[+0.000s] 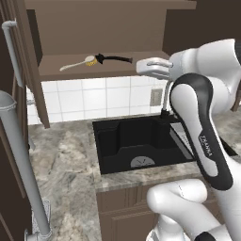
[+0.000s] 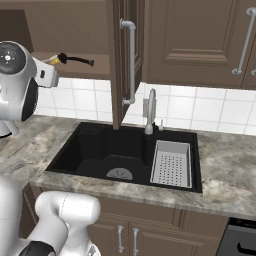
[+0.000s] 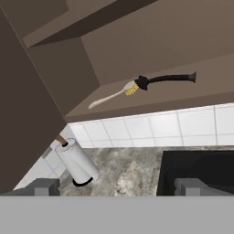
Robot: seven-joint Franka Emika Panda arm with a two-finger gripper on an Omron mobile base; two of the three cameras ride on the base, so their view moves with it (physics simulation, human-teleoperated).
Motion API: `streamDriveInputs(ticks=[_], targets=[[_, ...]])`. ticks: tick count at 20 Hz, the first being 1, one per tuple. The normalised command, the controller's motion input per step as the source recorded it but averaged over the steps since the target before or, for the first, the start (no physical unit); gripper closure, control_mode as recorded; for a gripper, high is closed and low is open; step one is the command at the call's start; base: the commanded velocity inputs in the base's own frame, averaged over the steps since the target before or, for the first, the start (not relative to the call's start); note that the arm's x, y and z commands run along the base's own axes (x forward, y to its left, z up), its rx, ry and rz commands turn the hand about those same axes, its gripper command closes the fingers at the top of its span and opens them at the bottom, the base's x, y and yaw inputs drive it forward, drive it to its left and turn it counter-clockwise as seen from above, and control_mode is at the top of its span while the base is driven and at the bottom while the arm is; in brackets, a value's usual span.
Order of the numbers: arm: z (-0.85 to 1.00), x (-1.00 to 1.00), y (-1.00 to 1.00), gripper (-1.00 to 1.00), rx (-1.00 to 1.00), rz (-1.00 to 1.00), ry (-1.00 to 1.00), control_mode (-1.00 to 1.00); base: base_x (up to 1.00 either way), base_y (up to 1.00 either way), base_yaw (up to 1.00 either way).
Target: Pick up the dish brush and dish brush from the sink, and place them back in the cabinet, and close the cabinet doors.
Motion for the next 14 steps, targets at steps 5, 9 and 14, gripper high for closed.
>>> streamDriveInputs(ticks=[5, 9, 14], targets=[[0.00, -0.40, -0.01, -1.00, 0.00, 0.00, 0.00, -1.00, 0.00, 0.00, 0.00], [0.00, -0.33, -0.01, -1.00, 0.00, 0.00, 0.00, -1.00, 0.00, 0.00, 0.00], [-0.02, -0.25, -0.07, -1.00, 0.00, 0.05, 0.00, -1.00, 0.00, 0.00, 0.00]])
